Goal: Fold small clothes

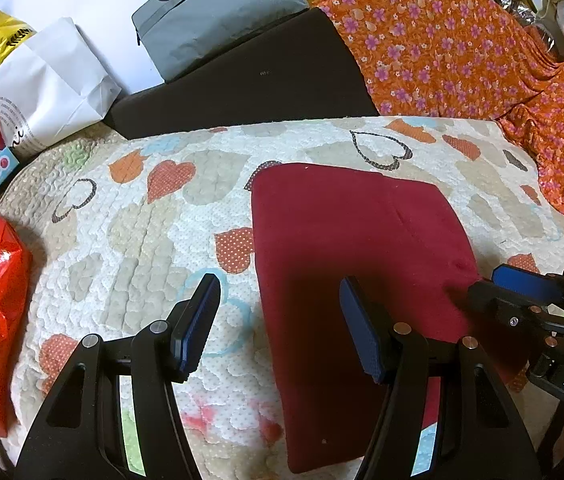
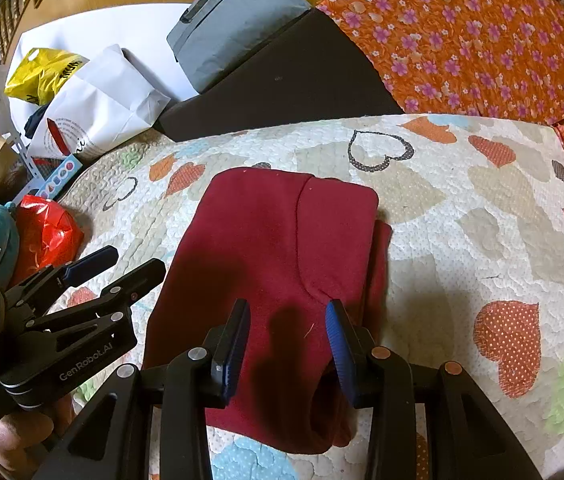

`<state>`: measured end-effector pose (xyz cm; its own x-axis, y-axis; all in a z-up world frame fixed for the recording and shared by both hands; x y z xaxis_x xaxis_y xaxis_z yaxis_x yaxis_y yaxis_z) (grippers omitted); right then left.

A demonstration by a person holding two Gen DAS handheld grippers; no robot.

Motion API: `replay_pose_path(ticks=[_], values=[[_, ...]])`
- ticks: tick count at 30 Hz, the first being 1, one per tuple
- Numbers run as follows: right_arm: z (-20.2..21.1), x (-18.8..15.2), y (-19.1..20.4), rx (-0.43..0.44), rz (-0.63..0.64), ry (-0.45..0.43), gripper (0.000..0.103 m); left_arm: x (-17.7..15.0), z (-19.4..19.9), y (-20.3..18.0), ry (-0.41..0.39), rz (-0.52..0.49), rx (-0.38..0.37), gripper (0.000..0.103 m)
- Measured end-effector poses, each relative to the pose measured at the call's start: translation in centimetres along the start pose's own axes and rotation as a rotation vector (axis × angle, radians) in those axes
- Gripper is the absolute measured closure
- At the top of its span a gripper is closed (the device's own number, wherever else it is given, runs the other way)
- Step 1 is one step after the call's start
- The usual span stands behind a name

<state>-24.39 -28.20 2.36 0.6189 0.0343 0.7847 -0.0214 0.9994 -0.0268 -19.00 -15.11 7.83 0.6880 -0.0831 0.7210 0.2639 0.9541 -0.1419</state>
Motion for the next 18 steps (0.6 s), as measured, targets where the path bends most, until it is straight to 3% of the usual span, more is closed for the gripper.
replay_pose_path(ticks=[18], values=[[-0.19, -0.01, 0.00, 0.005, 0.001, 0.004, 0.065, 0.12, -0.24, 0.10, 0.011, 0.010, -0.005, 0.041]])
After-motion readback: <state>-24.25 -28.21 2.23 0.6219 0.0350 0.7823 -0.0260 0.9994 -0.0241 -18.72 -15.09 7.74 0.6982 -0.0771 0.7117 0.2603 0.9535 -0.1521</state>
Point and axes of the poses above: each gripper's, at about its wrist camera, not at the fingertips, and z roughly against the way its jaws point, y to its left, x to its top, the point moved 2 cm from there along -z, roughly the way its jaws point, and after that the axes turned 15 degrees about z, right-handed, at the moved point
